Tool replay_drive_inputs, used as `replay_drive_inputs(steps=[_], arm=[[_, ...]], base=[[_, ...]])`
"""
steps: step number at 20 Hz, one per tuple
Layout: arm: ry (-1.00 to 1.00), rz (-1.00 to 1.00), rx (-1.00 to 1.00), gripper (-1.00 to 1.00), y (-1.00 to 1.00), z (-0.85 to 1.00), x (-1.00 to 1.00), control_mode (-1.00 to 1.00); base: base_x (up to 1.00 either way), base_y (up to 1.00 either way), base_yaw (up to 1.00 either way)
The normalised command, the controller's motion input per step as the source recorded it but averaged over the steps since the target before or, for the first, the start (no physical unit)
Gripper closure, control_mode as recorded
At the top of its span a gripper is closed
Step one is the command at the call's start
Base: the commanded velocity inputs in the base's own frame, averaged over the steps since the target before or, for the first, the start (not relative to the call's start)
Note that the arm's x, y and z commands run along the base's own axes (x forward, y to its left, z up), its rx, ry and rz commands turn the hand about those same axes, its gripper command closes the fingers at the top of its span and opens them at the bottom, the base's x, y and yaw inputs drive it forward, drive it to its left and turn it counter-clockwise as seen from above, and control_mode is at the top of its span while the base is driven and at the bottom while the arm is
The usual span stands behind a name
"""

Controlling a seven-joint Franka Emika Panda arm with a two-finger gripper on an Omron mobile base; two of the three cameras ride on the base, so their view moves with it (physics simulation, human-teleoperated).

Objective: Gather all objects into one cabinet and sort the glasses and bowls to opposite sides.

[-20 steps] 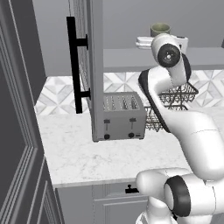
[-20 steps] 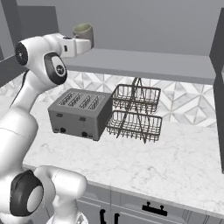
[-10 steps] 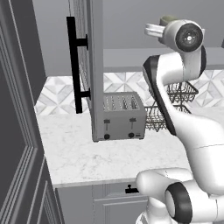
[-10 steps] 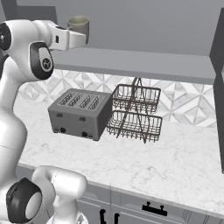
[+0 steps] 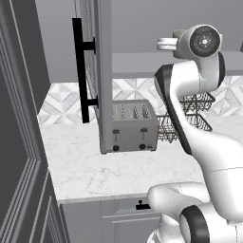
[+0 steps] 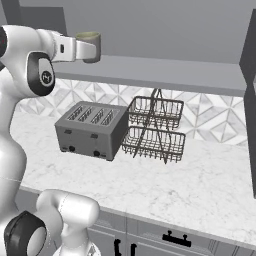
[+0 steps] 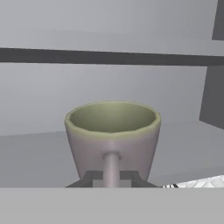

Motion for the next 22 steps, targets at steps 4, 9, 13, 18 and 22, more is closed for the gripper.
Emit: replay_drive_inputs(steps=[4,9,13,18,22], arm=[[0.00,0.00,0.00,1.00,0.00,-0.01,0.00,-1.00],[0.00,0.00,0.00,1.00,0.00,0.00,0.00,-1.00],[0.00,0.00,0.00,1.00,0.00,0.00,0.00,1.00],[0.00,0.00,0.00,1.00,0.00,0.00,0.00,1.00],[0.00,0.00,0.00,1.00,0.00,0.00,0.00,1.00]], base=[[0.00,0.00,0.00],[0.00,0.00,0.00],[-0.10,-0.02,-0.01],[-0.49,-0.13,-0.11],[-0.53,-0.10,-0.23]])
